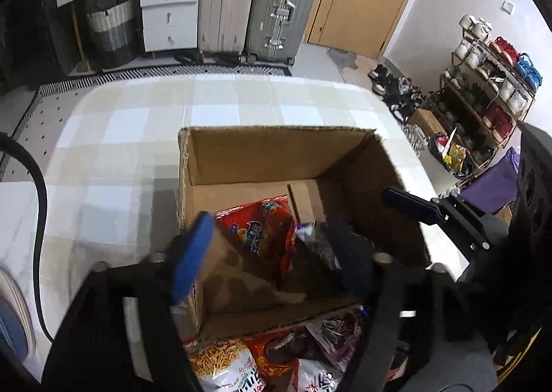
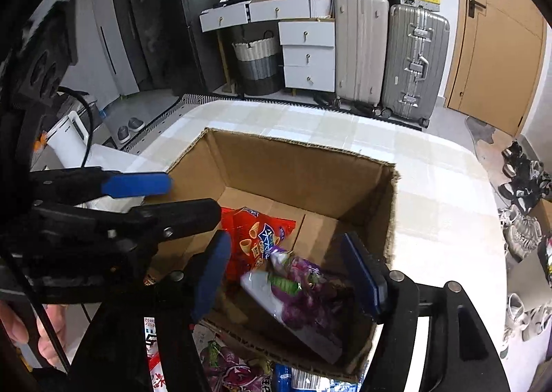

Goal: Organize snacks
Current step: 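Release the red bag into the box with the left tool while the right tool releases the purple bag, then withdraw both tools from the box back over the snack pile, then grasp the white cracker pack with chocolate dots with the left tool, then grasp the red Oreo pack with the right tool, then carry the cracker pack in the left tool while the right tool carries the Oreo pack to the box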

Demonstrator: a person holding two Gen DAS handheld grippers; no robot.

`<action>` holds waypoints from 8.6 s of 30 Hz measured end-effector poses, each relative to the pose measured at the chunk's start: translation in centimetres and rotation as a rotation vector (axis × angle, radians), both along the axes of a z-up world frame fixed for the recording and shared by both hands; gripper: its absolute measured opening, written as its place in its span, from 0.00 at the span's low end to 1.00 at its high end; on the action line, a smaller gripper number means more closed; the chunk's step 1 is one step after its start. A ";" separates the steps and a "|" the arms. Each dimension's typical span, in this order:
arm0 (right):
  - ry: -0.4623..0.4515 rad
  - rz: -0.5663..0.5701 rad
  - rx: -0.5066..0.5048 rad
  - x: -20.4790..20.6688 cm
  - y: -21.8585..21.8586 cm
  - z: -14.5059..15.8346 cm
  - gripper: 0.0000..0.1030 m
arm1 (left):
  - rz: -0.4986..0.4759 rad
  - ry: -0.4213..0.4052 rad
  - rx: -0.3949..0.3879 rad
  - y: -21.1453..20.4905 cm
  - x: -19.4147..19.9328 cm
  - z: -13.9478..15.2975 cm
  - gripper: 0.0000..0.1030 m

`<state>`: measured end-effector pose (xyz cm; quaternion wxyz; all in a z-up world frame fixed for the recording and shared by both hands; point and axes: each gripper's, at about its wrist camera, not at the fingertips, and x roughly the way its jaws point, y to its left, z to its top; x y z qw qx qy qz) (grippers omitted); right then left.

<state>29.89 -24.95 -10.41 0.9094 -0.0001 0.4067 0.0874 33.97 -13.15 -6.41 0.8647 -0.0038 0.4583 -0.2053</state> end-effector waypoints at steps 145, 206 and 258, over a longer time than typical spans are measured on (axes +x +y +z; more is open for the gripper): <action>0.057 -0.256 0.198 -21.3 -3.2 -7.3 0.99 | 0.109 0.083 0.016 15.2 -25.2 -6.7 0.58; -0.169 0.022 0.320 -27.0 1.3 -0.9 0.45 | 0.067 -0.172 0.003 12.0 -29.6 -1.5 0.58; -0.206 0.000 0.217 -10.6 -1.6 11.0 0.45 | -0.004 -0.076 -0.062 4.7 -8.1 9.0 0.58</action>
